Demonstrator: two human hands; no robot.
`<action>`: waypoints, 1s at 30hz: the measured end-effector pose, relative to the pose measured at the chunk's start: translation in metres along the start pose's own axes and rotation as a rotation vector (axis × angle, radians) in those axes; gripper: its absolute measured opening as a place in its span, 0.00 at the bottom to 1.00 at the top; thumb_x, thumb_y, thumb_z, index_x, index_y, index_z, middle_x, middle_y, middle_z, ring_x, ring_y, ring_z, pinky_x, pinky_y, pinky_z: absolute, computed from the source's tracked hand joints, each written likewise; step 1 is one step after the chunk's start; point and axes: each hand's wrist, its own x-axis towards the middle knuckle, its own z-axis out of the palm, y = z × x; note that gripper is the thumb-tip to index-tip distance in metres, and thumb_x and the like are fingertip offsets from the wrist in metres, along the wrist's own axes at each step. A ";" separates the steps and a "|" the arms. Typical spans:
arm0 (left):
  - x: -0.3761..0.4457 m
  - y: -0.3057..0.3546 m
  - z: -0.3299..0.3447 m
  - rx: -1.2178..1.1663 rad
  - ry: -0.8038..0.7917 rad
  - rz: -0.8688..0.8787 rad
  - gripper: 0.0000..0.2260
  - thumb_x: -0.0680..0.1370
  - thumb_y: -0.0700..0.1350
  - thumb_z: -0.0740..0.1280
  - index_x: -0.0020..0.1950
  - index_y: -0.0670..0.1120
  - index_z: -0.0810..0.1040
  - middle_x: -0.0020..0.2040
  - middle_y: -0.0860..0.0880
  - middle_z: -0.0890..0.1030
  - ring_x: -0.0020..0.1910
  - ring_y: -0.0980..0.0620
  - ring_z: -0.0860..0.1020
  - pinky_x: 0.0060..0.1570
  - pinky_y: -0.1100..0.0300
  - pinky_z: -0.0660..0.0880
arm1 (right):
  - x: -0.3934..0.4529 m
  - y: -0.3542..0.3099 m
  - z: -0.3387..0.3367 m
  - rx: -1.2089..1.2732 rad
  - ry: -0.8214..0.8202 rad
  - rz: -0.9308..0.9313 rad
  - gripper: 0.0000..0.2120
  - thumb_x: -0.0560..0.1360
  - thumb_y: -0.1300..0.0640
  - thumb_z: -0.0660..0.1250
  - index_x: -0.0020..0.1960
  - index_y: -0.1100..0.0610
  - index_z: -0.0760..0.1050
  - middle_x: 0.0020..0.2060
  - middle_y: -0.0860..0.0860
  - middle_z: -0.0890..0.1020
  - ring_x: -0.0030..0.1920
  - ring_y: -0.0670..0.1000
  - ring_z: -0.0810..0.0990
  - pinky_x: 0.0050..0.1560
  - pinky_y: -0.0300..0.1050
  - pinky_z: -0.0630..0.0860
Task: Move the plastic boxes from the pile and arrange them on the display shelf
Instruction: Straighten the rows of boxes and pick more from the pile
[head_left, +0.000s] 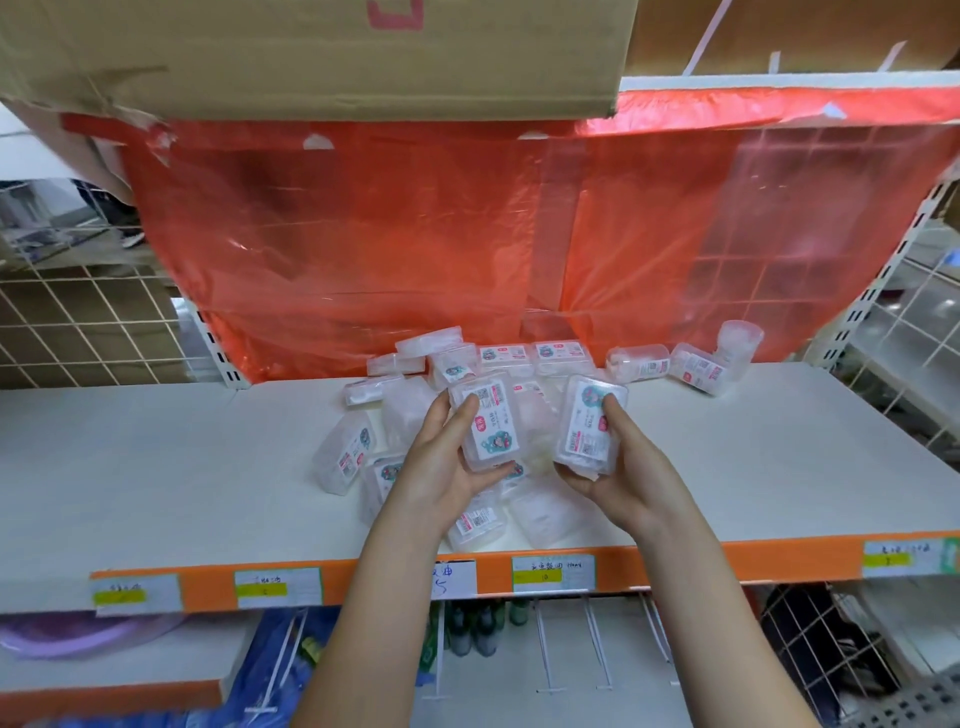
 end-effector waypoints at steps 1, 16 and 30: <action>-0.001 0.000 0.001 0.004 -0.015 -0.001 0.10 0.81 0.46 0.60 0.61 0.54 0.73 0.55 0.48 0.81 0.55 0.46 0.80 0.51 0.41 0.77 | 0.000 0.002 -0.001 -0.017 -0.014 -0.002 0.11 0.79 0.50 0.60 0.57 0.54 0.75 0.43 0.52 0.85 0.44 0.53 0.84 0.47 0.54 0.80; -0.006 -0.004 0.010 0.362 0.106 0.081 0.29 0.72 0.38 0.73 0.63 0.52 0.59 0.56 0.49 0.76 0.52 0.50 0.80 0.39 0.59 0.81 | -0.004 0.011 -0.002 -0.313 0.026 -0.168 0.27 0.70 0.68 0.71 0.62 0.51 0.63 0.53 0.56 0.77 0.48 0.53 0.81 0.36 0.44 0.82; -0.005 -0.007 -0.008 0.482 0.115 0.132 0.24 0.73 0.39 0.71 0.66 0.48 0.67 0.56 0.51 0.78 0.50 0.51 0.80 0.44 0.63 0.77 | -0.005 0.010 -0.009 -0.426 -0.142 -0.177 0.28 0.71 0.69 0.68 0.67 0.50 0.66 0.47 0.49 0.79 0.38 0.42 0.81 0.37 0.38 0.77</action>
